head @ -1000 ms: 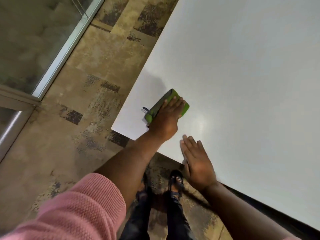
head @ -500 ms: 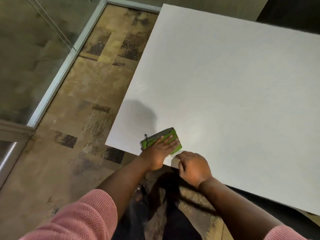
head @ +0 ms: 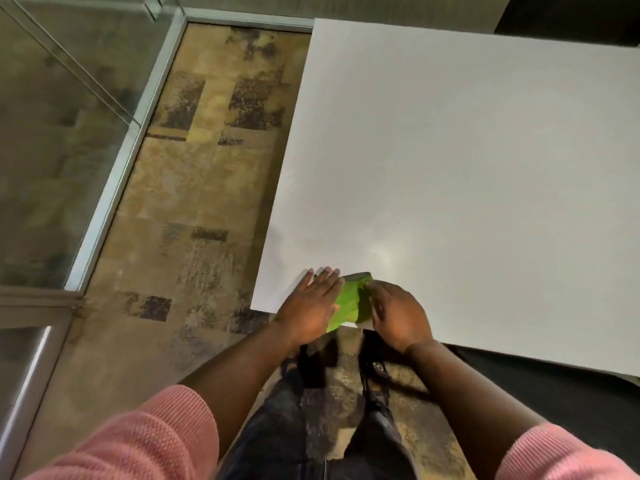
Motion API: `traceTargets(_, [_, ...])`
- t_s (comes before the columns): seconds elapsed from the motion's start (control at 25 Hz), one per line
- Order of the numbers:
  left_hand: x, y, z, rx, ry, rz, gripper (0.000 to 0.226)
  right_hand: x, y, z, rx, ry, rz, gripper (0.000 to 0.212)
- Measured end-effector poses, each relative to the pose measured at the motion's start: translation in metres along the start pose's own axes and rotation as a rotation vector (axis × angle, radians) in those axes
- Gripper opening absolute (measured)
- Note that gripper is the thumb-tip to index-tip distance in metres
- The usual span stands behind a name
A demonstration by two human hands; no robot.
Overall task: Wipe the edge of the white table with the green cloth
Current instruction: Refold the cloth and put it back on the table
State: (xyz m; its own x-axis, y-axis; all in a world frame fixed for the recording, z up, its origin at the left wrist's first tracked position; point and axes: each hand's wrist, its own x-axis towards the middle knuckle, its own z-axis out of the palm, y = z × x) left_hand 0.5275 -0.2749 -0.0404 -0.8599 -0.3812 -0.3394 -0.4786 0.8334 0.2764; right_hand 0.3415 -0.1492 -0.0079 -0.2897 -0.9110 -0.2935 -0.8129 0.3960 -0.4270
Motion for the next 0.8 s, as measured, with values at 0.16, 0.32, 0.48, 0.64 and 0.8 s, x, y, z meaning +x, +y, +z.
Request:
traceTargets(0.16, [0.015, -0.013, -0.01, -0.062, -0.014, -0.216, 0.053, 0.015, -0.014, 0.016, 0.015, 0.007, 0.039, 0.053])
traceTargets(0.32, [0.024, -0.015, -0.009, -0.004, -0.028, -0.173, 0.04, 0.026, -0.013, 0.031, -0.03, -0.011, 0.014, 0.066])
traceTargets(0.48, [0.029, -0.016, -0.009, 0.031, 0.0, -0.158, 0.034, 0.036, -0.008, 0.038, -0.127, -0.063, -0.044, 0.066])
traceTargets(0.64, [0.032, -0.015, -0.01, 0.041, -0.002, -0.152, 0.024, 0.036, -0.002, 0.039, -0.182, -0.049, -0.048, 0.059])
traceTargets(0.8, [0.033, -0.014, -0.012, 0.005, -0.033, -0.209, 0.02, 0.035, -0.003, 0.04, -0.17, -0.041, -0.005, 0.058])
